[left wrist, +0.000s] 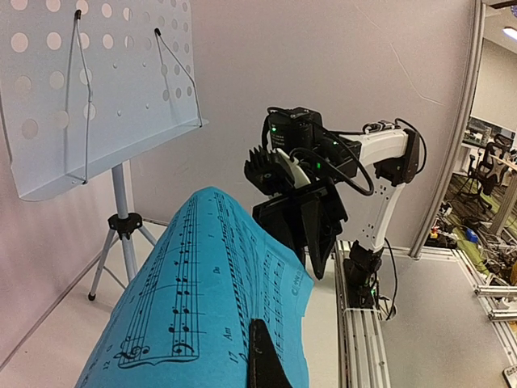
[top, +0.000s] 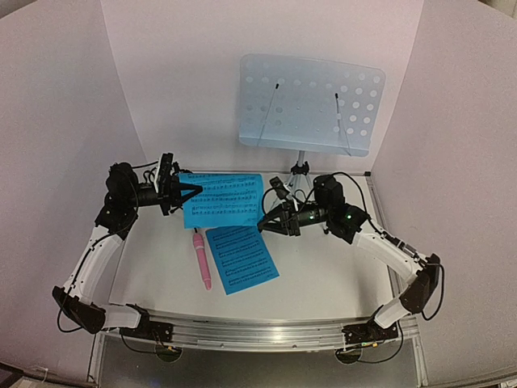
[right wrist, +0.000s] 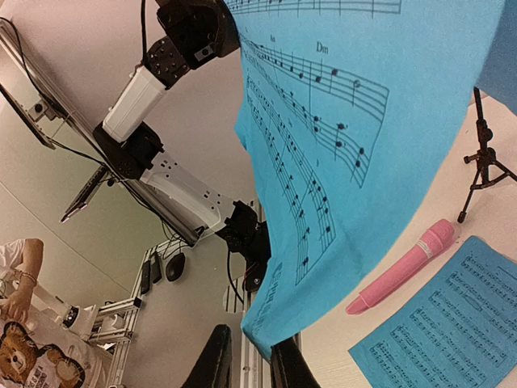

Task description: Set up the instrument practice props

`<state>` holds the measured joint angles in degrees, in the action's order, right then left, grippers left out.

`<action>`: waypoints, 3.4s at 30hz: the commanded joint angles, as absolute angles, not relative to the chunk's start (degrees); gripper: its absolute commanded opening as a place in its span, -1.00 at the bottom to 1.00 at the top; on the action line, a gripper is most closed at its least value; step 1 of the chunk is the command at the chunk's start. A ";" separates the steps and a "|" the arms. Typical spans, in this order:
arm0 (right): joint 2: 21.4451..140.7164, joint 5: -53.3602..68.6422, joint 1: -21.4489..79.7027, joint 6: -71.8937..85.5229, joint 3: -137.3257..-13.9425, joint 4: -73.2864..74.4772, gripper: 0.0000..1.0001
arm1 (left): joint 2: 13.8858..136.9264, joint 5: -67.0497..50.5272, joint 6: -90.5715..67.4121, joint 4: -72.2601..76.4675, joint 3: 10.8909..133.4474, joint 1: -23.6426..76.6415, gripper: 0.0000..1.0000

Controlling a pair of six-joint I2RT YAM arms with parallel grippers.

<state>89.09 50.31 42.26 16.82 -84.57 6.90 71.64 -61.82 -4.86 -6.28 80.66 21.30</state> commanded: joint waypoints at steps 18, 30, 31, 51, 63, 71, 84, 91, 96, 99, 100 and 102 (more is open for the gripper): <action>87.63 47.11 42.30 20.30 -86.36 4.54 -0.70 | 69.41 -62.62 -3.34 -6.50 80.36 21.01 -1.00; 89.56 46.64 42.28 20.27 -88.05 3.91 -0.24 | 69.17 -63.21 -3.71 -6.16 80.06 21.01 -1.00; 89.56 46.18 42.28 19.78 -88.26 3.91 -0.19 | 69.14 -63.25 -3.77 -6.20 80.02 21.01 -1.00; 90.87 49.82 42.28 20.49 -89.36 3.69 -0.41 | 68.99 -62.27 -3.35 -6.34 79.74 21.01 -1.00; 88.22 49.02 42.28 21.58 -84.45 3.56 -0.68 | 69.35 -62.15 -2.42 -7.22 79.78 21.01 -1.00; 87.29 48.39 42.28 21.95 -83.61 3.56 -0.99 | 69.44 -61.99 -2.13 -7.42 79.72 21.01 -1.00; 85.18 47.91 42.28 23.41 -81.02 3.60 -0.99 | 69.33 -61.96 -1.14 -8.09 79.65 21.01 -1.00; 83.40 46.86 42.28 23.44 -79.74 3.69 -0.93 | 69.26 -62.00 -1.31 -7.74 79.51 21.01 -1.00; 83.06 46.54 42.28 23.98 -79.06 3.69 -0.95 | 69.17 -61.97 -1.39 -7.73 79.63 21.01 -1.00; 82.88 46.17 42.28 24.09 -78.73 3.74 -1.00 | 69.17 -61.99 -1.49 -7.55 79.65 21.01 -1.00; 82.88 46.20 42.28 24.18 -78.67 3.77 -1.00 | 69.17 -61.99 -1.49 -7.53 79.70 21.02 -1.00; 82.97 45.89 42.28 24.41 -78.45 3.84 -1.00 | 69.16 -61.96 -1.49 -7.39 79.72 21.01 -1.00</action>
<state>84.74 46.53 42.41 23.88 -79.06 3.96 70.46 -62.30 -1.69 -8.08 79.35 21.31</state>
